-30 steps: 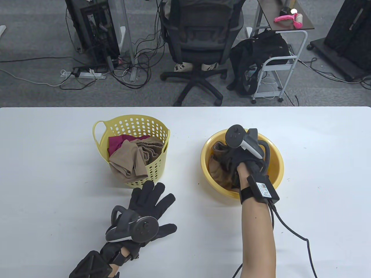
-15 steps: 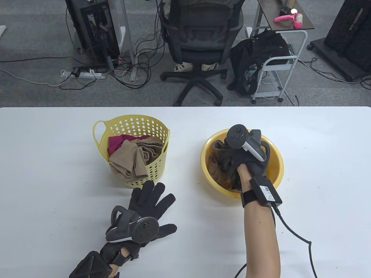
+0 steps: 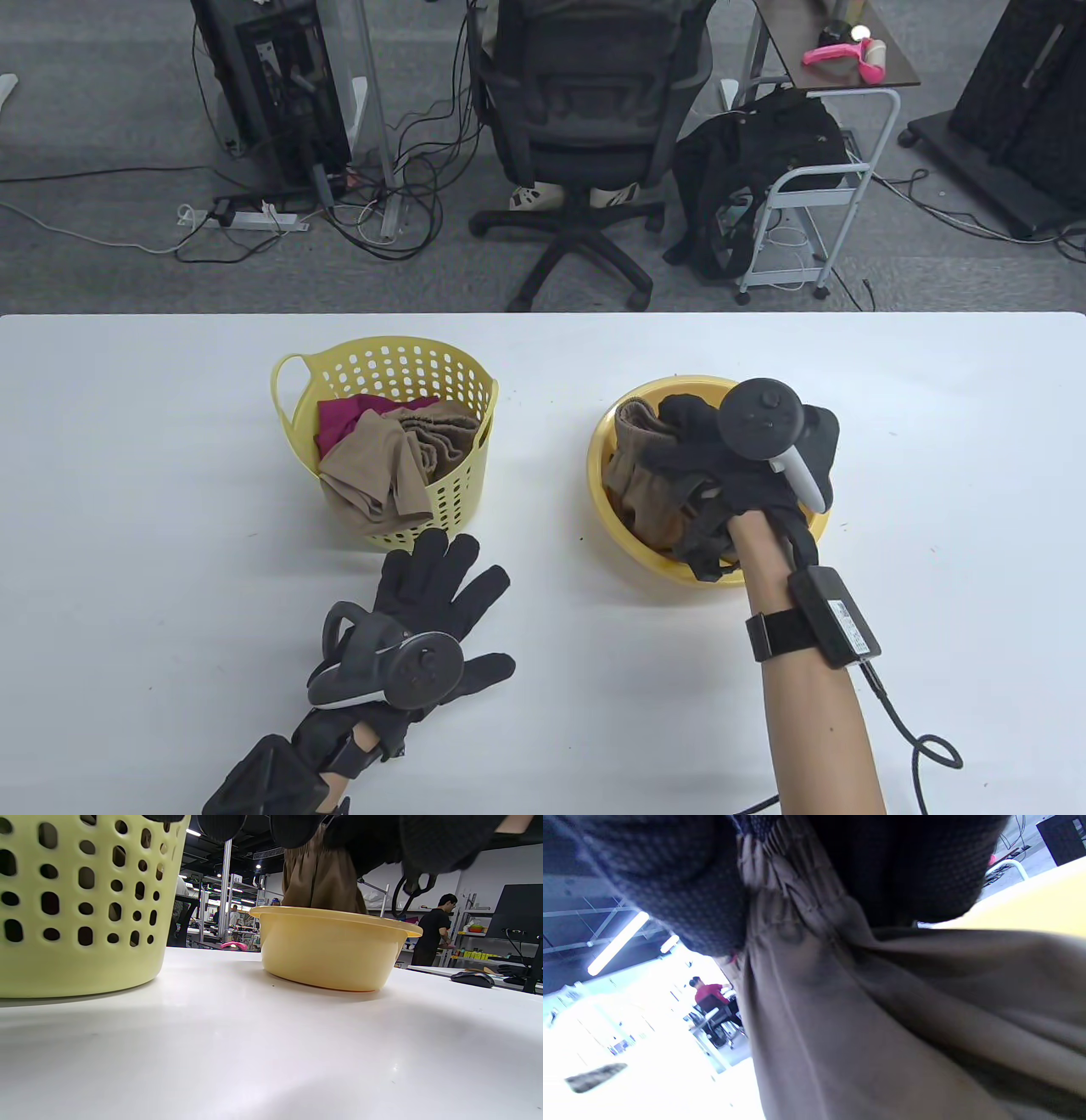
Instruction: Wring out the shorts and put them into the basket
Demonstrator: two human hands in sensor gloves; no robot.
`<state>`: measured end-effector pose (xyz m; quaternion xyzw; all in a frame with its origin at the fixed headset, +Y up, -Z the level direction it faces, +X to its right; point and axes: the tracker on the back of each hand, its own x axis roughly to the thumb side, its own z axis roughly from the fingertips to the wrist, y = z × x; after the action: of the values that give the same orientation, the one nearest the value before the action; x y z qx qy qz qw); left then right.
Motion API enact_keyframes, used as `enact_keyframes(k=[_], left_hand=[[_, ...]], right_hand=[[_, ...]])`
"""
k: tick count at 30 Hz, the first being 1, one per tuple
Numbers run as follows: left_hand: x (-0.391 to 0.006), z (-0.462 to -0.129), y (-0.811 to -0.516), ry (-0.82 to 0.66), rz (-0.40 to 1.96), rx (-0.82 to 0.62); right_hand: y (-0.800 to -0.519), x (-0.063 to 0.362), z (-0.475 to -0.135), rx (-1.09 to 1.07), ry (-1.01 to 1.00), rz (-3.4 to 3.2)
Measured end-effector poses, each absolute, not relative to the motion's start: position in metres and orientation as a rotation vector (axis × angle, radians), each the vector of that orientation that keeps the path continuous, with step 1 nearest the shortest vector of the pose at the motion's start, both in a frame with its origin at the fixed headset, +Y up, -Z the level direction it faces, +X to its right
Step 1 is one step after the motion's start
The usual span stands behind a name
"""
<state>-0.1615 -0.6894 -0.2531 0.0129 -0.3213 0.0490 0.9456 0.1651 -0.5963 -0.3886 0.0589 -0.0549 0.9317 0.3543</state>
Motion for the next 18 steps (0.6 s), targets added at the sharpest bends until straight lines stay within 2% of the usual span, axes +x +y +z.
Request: enact_keyframes(k=[8, 18], left_hand=[[-0.162, -0.254, -0.689, -0.647, 0.105, 0.024], [-0.163, -0.254, -0.689, -0.642, 0.109, 0.026]], right_hand=[[-0.573, 0.182, -0.366, 0.127, -0.209, 2.188], [-0.558, 0.19, -0.351, 0.131, -0.212, 2.002]])
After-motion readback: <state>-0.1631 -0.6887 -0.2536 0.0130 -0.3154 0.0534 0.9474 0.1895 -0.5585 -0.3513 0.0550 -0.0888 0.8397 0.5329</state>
